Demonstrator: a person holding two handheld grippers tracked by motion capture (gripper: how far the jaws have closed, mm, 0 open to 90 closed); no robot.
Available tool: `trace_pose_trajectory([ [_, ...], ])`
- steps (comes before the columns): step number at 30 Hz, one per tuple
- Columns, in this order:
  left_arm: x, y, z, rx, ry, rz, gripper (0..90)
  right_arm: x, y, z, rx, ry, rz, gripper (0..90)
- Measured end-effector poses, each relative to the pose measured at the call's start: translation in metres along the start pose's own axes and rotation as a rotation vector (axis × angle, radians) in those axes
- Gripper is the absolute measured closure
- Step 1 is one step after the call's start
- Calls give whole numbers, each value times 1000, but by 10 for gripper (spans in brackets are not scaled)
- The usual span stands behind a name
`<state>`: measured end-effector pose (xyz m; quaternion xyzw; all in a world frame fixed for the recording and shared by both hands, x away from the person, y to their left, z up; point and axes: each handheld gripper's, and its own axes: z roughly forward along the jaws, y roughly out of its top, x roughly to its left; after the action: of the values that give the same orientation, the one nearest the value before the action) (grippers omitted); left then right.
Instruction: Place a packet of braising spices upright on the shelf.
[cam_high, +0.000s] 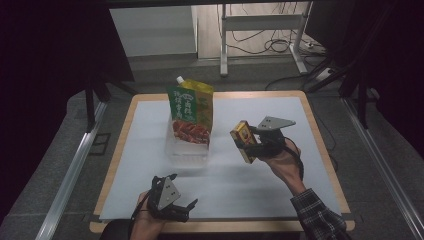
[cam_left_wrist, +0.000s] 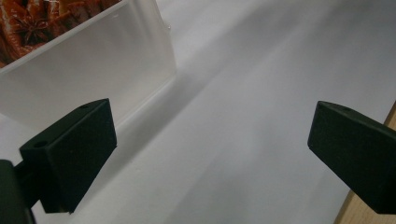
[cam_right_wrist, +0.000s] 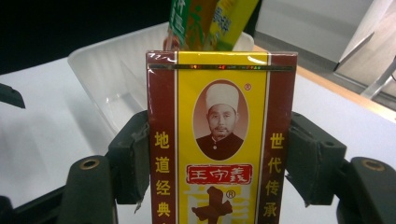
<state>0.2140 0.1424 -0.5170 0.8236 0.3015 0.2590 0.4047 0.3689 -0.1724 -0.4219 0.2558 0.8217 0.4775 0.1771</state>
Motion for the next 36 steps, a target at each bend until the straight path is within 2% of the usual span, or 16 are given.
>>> trace_pose_trajectory([
  [16, 2, 0, -2, -14, 1, -11, 7, 9, 18, 18, -85, 51, 6, 321],
  [21, 2, 0, -2, -29, -2, -26, 4, 13, 22, 26, -111, 68, 4, 321],
  [26, 2, 0, -3, -31, -3, -26, 3, 17, 27, 35, -126, 84, -3, 321],
  [27, 2, 0, -3, -24, -2, -16, 3, 18, 27, 37, -132, 89, -2, 321],
  [36, 3, 0, -4, -30, -3, -23, 0, 26, 33, 54, -167, 121, 0, 321],
])
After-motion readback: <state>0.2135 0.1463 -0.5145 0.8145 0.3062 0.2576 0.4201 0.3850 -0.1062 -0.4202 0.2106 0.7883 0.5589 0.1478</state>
